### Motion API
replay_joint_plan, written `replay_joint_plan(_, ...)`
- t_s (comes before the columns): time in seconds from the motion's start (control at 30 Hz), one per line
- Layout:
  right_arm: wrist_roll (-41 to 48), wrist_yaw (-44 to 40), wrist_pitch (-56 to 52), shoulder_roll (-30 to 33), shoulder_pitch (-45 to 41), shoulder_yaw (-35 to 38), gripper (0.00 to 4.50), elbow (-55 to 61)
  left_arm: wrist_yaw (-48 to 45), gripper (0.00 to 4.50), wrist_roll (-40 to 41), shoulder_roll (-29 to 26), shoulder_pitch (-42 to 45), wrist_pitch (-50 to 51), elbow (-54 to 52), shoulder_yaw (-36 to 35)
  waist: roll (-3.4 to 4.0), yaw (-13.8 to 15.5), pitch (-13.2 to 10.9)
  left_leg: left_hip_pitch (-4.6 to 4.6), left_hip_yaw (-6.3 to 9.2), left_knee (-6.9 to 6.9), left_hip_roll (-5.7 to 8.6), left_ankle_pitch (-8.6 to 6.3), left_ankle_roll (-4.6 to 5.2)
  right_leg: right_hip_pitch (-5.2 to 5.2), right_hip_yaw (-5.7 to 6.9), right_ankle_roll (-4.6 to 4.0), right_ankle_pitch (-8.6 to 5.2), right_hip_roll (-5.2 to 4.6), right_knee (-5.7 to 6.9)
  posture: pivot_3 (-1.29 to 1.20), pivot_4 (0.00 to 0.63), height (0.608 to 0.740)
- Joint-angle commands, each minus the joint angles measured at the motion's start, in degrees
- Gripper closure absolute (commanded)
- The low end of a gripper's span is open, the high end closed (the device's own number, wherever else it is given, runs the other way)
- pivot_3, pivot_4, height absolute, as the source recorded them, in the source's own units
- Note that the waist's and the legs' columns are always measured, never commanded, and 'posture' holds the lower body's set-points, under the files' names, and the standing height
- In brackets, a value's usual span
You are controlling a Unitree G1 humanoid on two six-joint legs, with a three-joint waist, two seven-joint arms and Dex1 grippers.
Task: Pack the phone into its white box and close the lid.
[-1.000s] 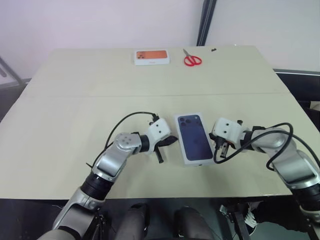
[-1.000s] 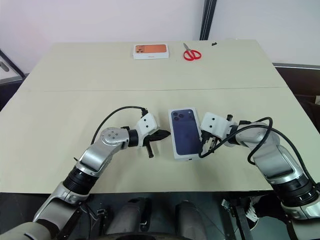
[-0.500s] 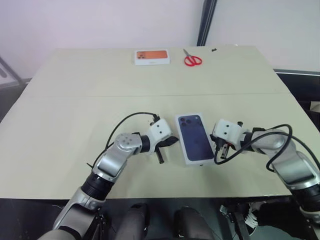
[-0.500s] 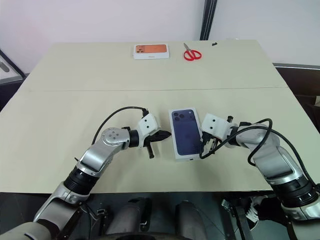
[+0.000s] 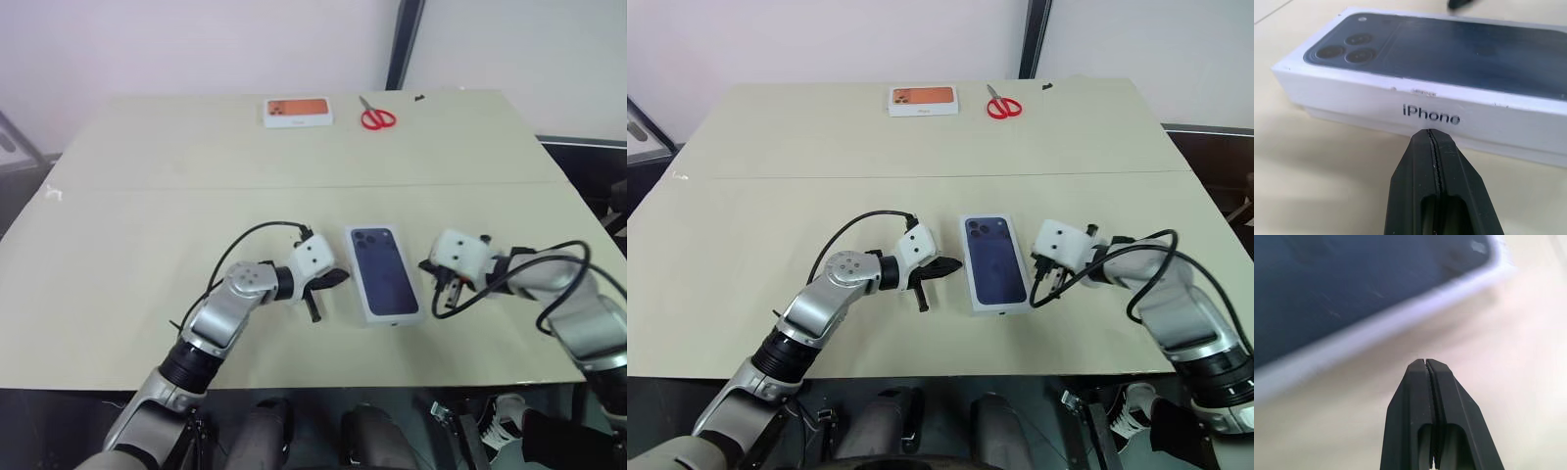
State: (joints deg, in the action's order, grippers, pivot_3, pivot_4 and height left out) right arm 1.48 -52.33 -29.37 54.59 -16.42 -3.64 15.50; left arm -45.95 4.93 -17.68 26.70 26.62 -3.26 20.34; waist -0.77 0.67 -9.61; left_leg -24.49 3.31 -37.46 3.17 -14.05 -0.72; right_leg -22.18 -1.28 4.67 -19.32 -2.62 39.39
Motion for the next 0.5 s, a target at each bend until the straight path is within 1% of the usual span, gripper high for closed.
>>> replay_joint_plan(0.03, 4.3, -1.8, 0.1, 0.7, 0.5, 5.7, 4.46, 1.6, 0.7, 4.50, 3.6, 0.2, 0.7, 1.5, -1.4, -4.9, 0.00, 0.0, 0.0, 0.00, 0.00, 0.00, 0.00, 0.00, 0.00, -0.01, 0.00, 0.00, 0.00, 0.00, 0.00, 0.00, 0.150, 0.740)
replay_joint_plan(0.1, 9.9, -4.4, -3.0, 0.3, 1.7, 9.4, 4.46, 4.1, 1.0, 4.50, 6.4, 1.5, 2.3, 3.2, -1.7, -7.6, 0.00, 0.0, 0.0, 0.00, 0.00, 0.00, 0.00, -0.01, 0.01, 0.00, 0.00, 0.00, 0.00, 0.00, 0.00, 0.00, 0.150, 0.740)
replay_joint_plan(0.17, 15.8, -7.1, -6.7, 0.2, 3.7, 12.0, 4.46, 7.8, 1.4, 4.50, 7.6, 3.0, 4.6, 3.9, -1.6, -8.2, -0.01, 0.3, 0.0, -0.01, 0.00, -0.02, 0.00, -0.03, 0.05, 0.02, 0.01, 0.00, 0.00, 0.00, 0.01, 0.00, 0.150, 0.740)
replay_joint_plan(0.3, 21.3, -8.5, -10.4, 0.6, 7.4, 12.6, 4.46, 13.8, 2.0, 4.50, 6.7, 5.1, 7.7, 3.6, 1.0, -6.5, -0.01, 0.2, 0.0, 0.00, 0.03, -0.23, 0.00, -0.07, 0.12, 0.19, 0.06, 0.02, 0.00, 0.00, -0.02, 0.00, 0.150, 0.740)
replay_joint_plan(0.37, 20.9, -7.8, -10.4, 0.7, 9.7, 10.6, 4.46, 16.2, 2.7, 4.50, 5.0, 6.5, 9.8, 2.6, 4.0, -4.7, -0.01, 0.2, 0.0, 0.04, 0.05, -0.35, 0.00, -0.12, 0.20, 0.31, 0.09, 0.03, 0.00, 0.00, -0.04, 0.00, 0.150, 0.740)
replay_joint_plan(0.4, 19.3, -6.5, -9.7, 0.6, 10.6, 8.8, 4.46, 16.5, 3.0, 4.50, 3.1, 6.5, 11.0, 2.1, 6.4, -2.9, -0.01, 0.1, 0.0, 0.06, 0.05, -0.38, 0.00, -0.17, 0.29, 0.35, 0.10, 0.04, 0.00, 0.00, -0.04, 0.00, 0.150, 0.740)
replay_joint_plan(0.5, 15.0, -2.3, -9.4, -0.2, 11.0, 4.4, 4.46, 15.5, 2.7, 4.50, -1.5, 5.6, 12.9, 0.7, 11.7, 1.6, -0.01, 0.0, 0.0, 0.08, 0.06, -0.43, 0.01, -0.19, 0.31, 0.38, 0.11, 0.04, 0.00, 0.01, -0.04, 0.00, 0.150, 0.740)
